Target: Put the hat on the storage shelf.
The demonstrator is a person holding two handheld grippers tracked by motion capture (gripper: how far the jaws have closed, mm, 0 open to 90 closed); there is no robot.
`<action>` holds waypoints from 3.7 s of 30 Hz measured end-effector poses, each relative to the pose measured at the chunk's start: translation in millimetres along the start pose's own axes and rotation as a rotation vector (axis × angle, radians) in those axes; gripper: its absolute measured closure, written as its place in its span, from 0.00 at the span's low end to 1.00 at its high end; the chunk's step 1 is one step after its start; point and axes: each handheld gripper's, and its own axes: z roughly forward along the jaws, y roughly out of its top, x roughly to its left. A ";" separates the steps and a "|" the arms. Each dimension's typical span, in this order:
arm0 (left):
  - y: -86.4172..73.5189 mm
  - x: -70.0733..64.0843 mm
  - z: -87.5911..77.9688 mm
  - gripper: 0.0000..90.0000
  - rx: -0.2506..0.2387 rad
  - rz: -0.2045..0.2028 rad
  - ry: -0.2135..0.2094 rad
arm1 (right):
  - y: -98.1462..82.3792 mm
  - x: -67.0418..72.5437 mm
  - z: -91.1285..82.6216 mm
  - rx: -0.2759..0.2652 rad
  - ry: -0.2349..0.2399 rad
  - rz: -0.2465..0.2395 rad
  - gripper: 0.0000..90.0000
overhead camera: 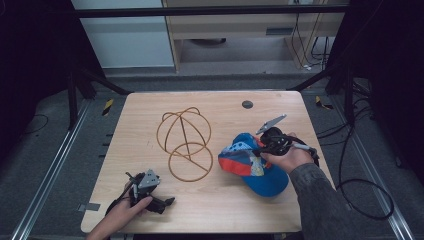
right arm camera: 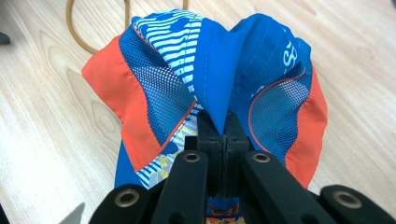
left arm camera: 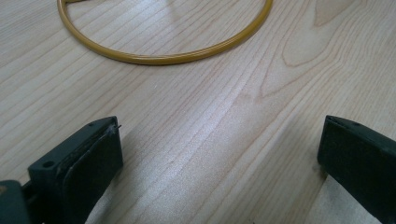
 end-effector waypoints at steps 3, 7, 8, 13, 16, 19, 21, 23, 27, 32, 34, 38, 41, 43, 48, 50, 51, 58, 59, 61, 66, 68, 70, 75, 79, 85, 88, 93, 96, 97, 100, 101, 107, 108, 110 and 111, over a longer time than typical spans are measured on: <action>-0.9 1.1 -0.8 0.00 -0.001 -0.005 0.003 | 3.1 1.6 -7.4 -0.021 -0.012 -0.010 1.00; -2.2 3.3 -2.0 0.00 -0.001 -0.011 0.008 | 6.4 2.2 -17.6 -0.055 -0.030 -0.012 1.00; -2.5 4.4 -2.4 0.00 -0.001 -0.013 0.011 | 7.3 3.2 -21.7 -0.069 -0.029 -0.014 1.00; -3.6 9.5 -3.5 0.00 0.000 -0.023 0.023 | 7.2 3.1 -29.1 -0.108 -0.024 -0.001 1.00; -5.2 12.7 -5.0 0.00 -0.001 -0.036 0.035 | 5.2 0.9 -30.6 -0.119 -0.027 0.001 1.00; -7.2 14.9 -7.0 0.00 0.000 -0.044 0.045 | 2.6 -0.2 -30.5 -0.108 -0.038 0.006 1.00; -8.1 15.7 -7.9 0.00 0.000 -0.047 0.047 | 1.0 -0.7 -30.4 -0.108 -0.047 0.008 1.00; -8.1 15.7 -7.9 0.00 0.000 -0.046 0.047 | -0.7 -0.9 -31.3 -0.115 -0.050 0.012 1.00; -8.0 16.0 -7.7 0.00 0.000 -0.045 0.044 | -4.5 0.0 -33.2 -0.136 -0.048 0.017 1.00; -7.7 16.0 -7.3 0.00 -0.001 -0.047 0.045 | -7.6 -1.7 -37.0 -0.146 -0.050 0.022 1.00; -7.7 15.9 -7.4 0.00 -0.001 -0.048 0.047 | -8.5 -3.1 -36.7 -0.148 -0.053 0.030 1.00; -7.7 15.8 -7.4 0.00 -0.001 -0.049 0.048 | -9.1 -3.4 -36.7 -0.148 -0.059 0.034 1.00; -7.8 15.7 -7.3 0.00 -0.002 -0.050 0.048 | -8.3 -2.3 -40.6 -0.166 -0.056 0.030 1.00; -7.7 15.6 -7.3 0.00 -0.002 -0.050 0.049 | -6.5 -1.5 -45.1 -0.171 -0.057 0.021 1.00; -7.8 15.3 -7.3 0.00 -0.002 -0.052 0.052 | -3.0 -1.4 -54.4 -0.185 -0.065 0.021 1.00; -7.7 15.2 -7.3 0.00 -0.002 -0.053 0.052 | -1.4 -1.3 -57.8 -0.188 -0.067 0.019 1.00; -7.7 15.3 -7.3 0.00 -0.002 -0.052 0.052 | 0.3 -1.4 -61.3 -0.192 -0.068 0.017 1.00; -7.7 15.1 -7.4 0.00 0.000 -0.053 0.053 | 8.6 -1.2 -70.0 -0.189 -0.077 0.011 1.00; -7.6 15.1 -7.4 0.00 0.000 -0.053 0.053 | 11.1 -0.4 -72.2 -0.196 -0.078 0.006 1.00; -7.6 15.2 -7.4 0.00 0.000 -0.053 0.052 | 17.7 1.8 -78.9 -0.204 -0.083 -0.012 1.00; -7.5 14.8 -6.9 0.00 -0.004 -0.057 0.054 | 24.4 0.8 -87.2 -0.225 -0.088 -0.016 1.00; -7.5 14.6 -7.0 0.00 -0.004 -0.058 0.055 | 27.7 -0.4 -90.8 -0.234 -0.092 -0.011 1.00; -7.5 14.6 -7.0 0.00 -0.004 -0.058 0.055 | 29.6 -0.5 -92.7 -0.237 -0.098 -0.015 1.00; -7.3 14.9 -6.9 0.00 -0.004 -0.055 0.055 | 38.8 -1.0 -100.2 -0.258 -0.094 -0.019 1.00; -7.3 14.8 -6.9 0.00 -0.004 -0.055 0.056 | 42.9 -1.5 -102.3 -0.262 -0.101 -0.016 1.00; -7.3 14.9 -6.9 0.00 -0.004 -0.055 0.055 | 43.9 1.0 -102.7 -0.262 -0.096 -0.022 1.00; -7.3 14.8 -6.9 0.00 -0.004 -0.056 0.055 | 45.3 -0.5 -103.4 -0.261 -0.103 -0.016 1.00; -7.2 14.7 -6.8 0.00 -0.004 -0.057 0.057 | 49.5 1.8 -104.2 -0.269 -0.108 -0.018 1.00; -7.1 14.6 -6.7 0.00 -0.004 -0.057 0.057 | 52.9 3.7 -106.9 -0.286 -0.100 -0.022 1.00; -7.1 14.6 -6.7 0.00 -0.004 -0.058 0.057 | 54.3 4.6 -108.2 -0.291 -0.099 -0.027 1.00; -7.1 14.6 -6.7 0.00 -0.004 -0.058 0.058 | 61.2 7.2 -113.9 -0.311 -0.102 -0.032 1.00; -7.2 14.4 -6.8 0.00 -0.004 -0.058 0.060 | 65.7 9.0 -117.3 -0.326 -0.100 -0.035 1.00; -7.1 14.7 -6.9 0.00 -0.002 -0.055 0.059 | 82.8 18.1 -127.2 -0.360 -0.101 -0.060 1.00; -7.0 14.5 -6.8 0.00 -0.002 -0.058 0.058 | 87.1 20.7 -129.4 -0.367 -0.101 -0.066 1.00; -6.8 14.7 -6.8 0.00 0.000 -0.056 0.059 | 94.0 24.9 -132.3 -0.377 -0.099 -0.079 1.00; -6.8 14.7 -6.7 0.00 -0.001 -0.057 0.058 | 97.3 26.8 -133.4 -0.386 -0.099 -0.083 1.00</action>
